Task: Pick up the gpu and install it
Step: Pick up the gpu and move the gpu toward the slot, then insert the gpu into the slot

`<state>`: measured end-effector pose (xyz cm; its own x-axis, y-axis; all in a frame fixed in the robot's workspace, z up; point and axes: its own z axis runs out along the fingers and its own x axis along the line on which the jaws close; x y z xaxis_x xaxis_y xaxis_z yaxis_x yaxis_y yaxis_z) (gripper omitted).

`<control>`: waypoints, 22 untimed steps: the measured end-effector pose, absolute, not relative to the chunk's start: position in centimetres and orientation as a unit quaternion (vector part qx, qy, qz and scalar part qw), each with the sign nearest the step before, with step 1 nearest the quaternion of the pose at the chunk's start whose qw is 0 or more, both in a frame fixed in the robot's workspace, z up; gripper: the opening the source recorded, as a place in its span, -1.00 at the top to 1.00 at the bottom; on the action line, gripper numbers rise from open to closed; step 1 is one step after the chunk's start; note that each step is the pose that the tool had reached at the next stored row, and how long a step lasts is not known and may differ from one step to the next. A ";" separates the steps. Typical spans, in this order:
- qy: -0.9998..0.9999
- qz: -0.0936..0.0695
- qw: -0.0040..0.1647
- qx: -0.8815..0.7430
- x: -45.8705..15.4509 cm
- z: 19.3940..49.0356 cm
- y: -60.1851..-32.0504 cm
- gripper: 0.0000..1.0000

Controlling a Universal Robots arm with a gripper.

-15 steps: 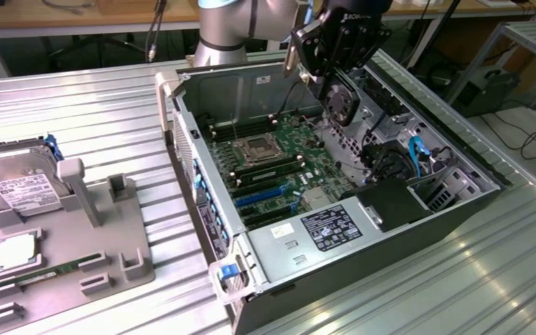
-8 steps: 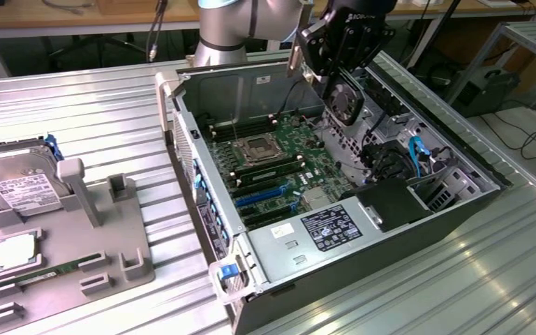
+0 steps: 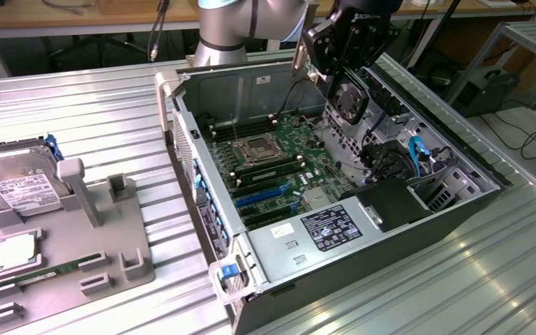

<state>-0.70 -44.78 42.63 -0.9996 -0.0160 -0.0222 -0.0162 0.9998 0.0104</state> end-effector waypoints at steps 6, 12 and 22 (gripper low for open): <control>1.000 0.005 0.011 -0.008 -0.7 42.6 -44.8 0.44; 1.000 0.005 0.011 -0.008 -0.7 42.6 -44.8 0.44; 0.999 0.006 0.011 -0.048 -0.7 42.6 -44.8 0.44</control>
